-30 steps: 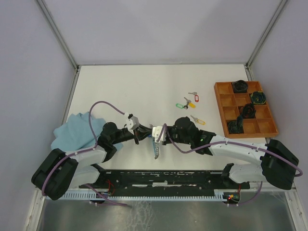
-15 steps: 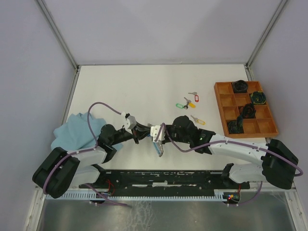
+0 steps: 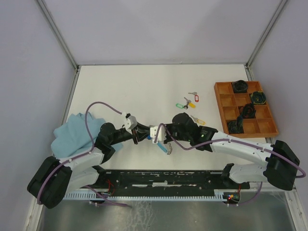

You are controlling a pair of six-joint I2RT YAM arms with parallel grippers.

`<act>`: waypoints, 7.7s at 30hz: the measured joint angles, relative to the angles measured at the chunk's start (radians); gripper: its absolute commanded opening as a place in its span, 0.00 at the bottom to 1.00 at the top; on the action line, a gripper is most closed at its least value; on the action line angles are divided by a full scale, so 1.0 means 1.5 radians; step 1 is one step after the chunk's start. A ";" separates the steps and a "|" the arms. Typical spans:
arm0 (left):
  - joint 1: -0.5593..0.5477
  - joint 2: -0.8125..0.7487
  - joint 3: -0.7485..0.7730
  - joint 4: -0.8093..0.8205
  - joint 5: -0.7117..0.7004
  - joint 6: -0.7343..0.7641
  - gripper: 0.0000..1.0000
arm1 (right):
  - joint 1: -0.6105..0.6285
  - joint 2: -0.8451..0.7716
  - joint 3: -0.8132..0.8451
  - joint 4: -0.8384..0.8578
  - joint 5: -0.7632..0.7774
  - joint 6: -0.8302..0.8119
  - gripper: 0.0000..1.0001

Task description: Put the keys on the keyring

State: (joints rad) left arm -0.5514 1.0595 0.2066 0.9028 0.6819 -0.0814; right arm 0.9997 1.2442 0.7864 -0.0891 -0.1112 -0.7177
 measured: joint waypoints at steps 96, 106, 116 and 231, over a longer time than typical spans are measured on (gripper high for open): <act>0.008 0.059 0.024 0.001 0.085 0.080 0.15 | 0.000 0.009 -0.038 0.065 -0.007 0.030 0.01; 0.008 -0.011 0.012 -0.021 0.033 0.079 0.25 | -0.003 0.006 -0.038 0.032 0.004 0.052 0.01; 0.004 -0.045 -0.042 -0.022 0.034 0.039 0.27 | -0.003 0.006 -0.015 -0.004 0.005 0.057 0.01; -0.055 0.189 -0.095 0.128 -0.231 -0.895 0.40 | 0.044 0.065 0.045 0.002 0.117 0.160 0.20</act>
State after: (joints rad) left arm -0.6338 1.3426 0.0643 1.0950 0.3355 -1.4239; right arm 1.0653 1.3422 0.8539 -0.0860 0.0647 -0.4774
